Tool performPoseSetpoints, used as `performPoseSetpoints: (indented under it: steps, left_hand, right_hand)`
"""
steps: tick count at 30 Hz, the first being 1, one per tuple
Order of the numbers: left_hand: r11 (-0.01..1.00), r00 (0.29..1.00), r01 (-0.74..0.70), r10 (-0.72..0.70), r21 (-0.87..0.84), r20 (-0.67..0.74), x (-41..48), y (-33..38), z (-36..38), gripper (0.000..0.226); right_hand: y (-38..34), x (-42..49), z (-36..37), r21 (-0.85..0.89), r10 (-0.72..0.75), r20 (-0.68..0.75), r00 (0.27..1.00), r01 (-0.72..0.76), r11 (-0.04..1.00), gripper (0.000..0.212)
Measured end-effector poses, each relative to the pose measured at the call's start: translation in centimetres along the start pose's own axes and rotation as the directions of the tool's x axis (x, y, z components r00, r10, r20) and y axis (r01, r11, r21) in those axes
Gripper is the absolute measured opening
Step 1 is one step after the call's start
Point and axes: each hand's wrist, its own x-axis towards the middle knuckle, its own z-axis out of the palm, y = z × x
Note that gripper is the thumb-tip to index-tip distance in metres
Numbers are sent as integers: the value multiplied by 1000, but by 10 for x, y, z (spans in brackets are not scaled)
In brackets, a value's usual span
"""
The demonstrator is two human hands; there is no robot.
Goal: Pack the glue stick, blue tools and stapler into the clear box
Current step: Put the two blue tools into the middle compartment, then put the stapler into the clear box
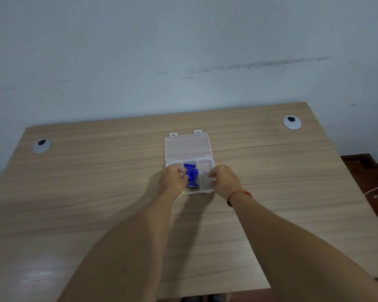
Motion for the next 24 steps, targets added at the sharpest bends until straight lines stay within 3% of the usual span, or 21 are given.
performPoseSetpoints:
  steps: [3, 6, 11, 17, 24]
  left_hand:
    - [992, 994, -89, 94, 86, -56, 1, 11, 6, 28]
    - [959, 986, -143, 160, 243, -53, 3, 18, 15, 46]
    - [956, 995, -104, 101, 274, 23, 2, 15, 28, 52]
    - [961, 995, -99, 89, 260, 50, 1, 12, 33, 57]
    - [974, 994, -96, 85, 204, 64, 0, 14, 23, 56]
  right_hand:
    - [25, -6, -14, -50, 88, -21, 996, -89, 995, 28]
    - [52, -17, -22, -121, 178, -13, 984, -178, 977, 39]
    - [84, -32, -15, -176, 299, 83, 951, -282, 943, 62]
    - [95, -34, -3, -106, 267, 57, 962, -260, 960, 42]
    - [62, -17, -16, 102, 208, -23, 978, -205, 973, 37]
